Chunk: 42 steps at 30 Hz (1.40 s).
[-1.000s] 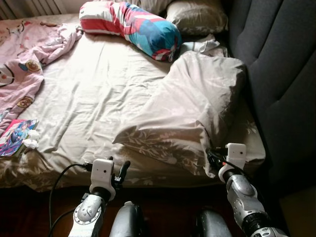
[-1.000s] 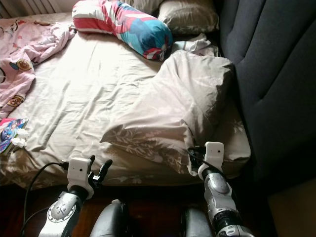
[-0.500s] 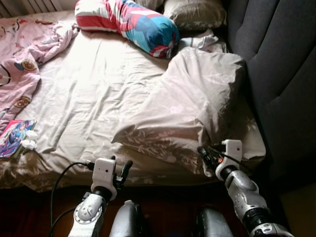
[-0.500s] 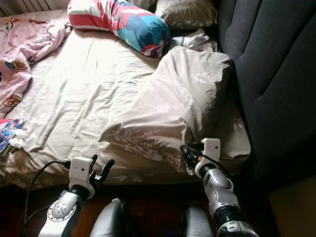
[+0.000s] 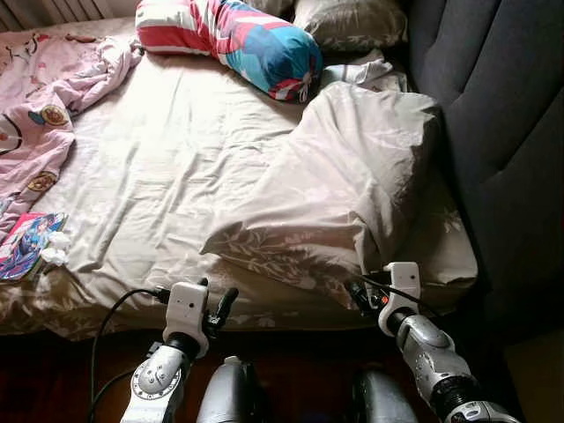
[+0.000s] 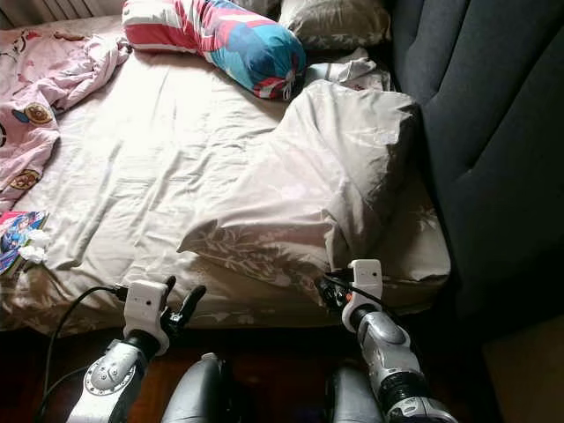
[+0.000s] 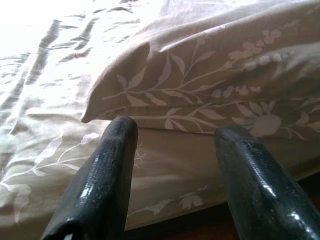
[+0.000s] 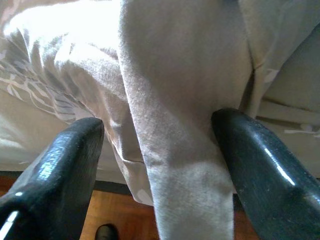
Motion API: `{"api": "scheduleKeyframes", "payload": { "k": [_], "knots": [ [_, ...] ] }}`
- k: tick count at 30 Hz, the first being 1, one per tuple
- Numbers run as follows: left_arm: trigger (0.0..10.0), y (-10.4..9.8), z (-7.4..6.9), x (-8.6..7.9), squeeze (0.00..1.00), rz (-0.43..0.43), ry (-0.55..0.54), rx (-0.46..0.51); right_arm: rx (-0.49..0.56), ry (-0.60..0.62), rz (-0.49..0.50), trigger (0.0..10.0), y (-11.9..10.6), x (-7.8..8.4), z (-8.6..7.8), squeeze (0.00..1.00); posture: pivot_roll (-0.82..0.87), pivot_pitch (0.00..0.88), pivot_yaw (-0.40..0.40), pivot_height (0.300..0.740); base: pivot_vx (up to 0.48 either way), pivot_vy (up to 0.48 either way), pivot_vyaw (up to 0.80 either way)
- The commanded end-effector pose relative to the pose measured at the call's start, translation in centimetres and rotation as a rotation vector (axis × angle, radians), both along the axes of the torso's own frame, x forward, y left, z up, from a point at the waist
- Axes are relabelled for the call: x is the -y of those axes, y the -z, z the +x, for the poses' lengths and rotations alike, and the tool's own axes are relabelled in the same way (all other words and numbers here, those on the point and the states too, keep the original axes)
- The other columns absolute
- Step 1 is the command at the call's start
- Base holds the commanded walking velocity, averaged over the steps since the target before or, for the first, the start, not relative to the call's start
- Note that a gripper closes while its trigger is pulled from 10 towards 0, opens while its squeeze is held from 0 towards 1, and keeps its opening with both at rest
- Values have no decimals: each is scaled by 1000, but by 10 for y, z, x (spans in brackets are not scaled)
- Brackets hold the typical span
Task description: Clean up the room
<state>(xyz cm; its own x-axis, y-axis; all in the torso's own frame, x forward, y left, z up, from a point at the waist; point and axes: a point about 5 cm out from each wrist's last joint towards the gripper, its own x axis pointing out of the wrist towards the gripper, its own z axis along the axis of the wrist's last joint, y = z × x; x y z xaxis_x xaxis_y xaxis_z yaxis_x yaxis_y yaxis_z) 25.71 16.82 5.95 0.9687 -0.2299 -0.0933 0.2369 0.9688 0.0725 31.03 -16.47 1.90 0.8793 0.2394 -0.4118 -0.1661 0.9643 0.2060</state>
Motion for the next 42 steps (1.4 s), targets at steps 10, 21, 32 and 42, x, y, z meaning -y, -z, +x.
{"api": "scheduleKeyframes", "payload": {
  "k": [10,21,32,42],
  "knots": [
    [10000,4,-9,-7,0,15,4,-27,15,30,-108,10000,-2,-6,6,0,-17,238,113,640,0,0,0],
    [10000,3,-13,-10,0,29,1,-32,20,10,-198,0,-1,-12,7,0,2,262,125,640,0,0,0],
    [10000,3,-13,-11,0,34,1,-38,9,19,-227,0,7,-11,0,0,-4,273,130,640,0,0,0],
    [10000,2,-11,-12,0,39,1,-39,24,68,-306,0,3,4,3,0,-7,269,130,640,0,0,0]
  ]
}}
